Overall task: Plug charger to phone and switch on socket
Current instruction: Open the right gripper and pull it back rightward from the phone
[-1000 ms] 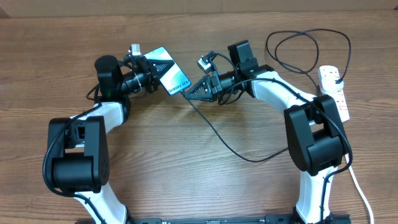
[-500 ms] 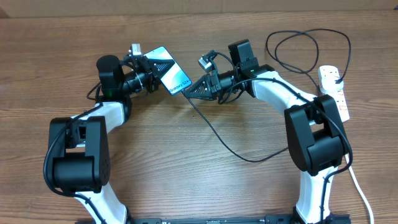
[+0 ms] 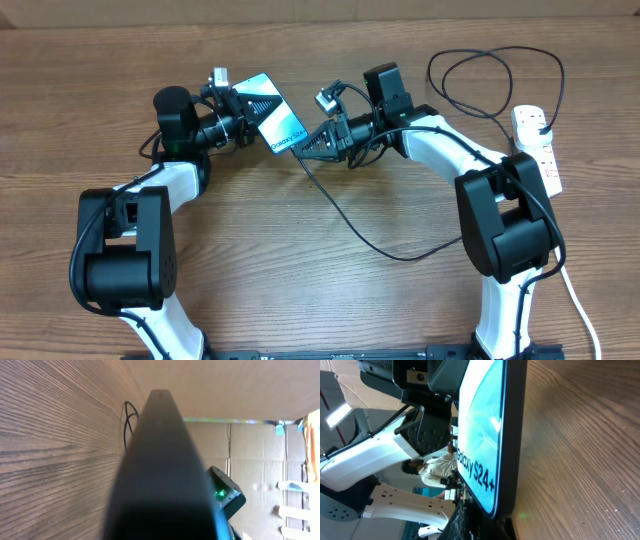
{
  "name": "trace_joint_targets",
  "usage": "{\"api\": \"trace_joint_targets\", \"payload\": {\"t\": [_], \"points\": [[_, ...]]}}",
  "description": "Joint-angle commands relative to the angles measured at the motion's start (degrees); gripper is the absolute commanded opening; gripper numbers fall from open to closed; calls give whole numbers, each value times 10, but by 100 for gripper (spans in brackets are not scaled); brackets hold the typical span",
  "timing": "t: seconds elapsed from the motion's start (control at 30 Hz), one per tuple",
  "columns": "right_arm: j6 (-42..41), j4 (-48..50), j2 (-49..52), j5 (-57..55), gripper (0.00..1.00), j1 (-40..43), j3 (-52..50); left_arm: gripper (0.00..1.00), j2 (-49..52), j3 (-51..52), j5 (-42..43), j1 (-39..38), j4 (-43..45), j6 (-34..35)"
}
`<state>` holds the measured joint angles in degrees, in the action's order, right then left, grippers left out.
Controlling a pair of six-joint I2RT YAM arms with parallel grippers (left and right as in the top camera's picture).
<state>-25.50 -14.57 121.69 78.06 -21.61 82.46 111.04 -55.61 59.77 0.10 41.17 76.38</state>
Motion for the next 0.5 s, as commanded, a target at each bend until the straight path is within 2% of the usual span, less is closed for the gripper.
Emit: {"api": "trace_joint_targets", "payload": {"t": [0.0,0.37,0.47], "points": [[1,19,1,-43,4,-12,15,4,3,0,134,-31,-2,-17],[5,21,1,-14,4,-11,15,4,3,0,140,-31,-5,-37],[37,19,-2,31,14,-6,15,4,3,0,122,-26,-7,-46]]}}
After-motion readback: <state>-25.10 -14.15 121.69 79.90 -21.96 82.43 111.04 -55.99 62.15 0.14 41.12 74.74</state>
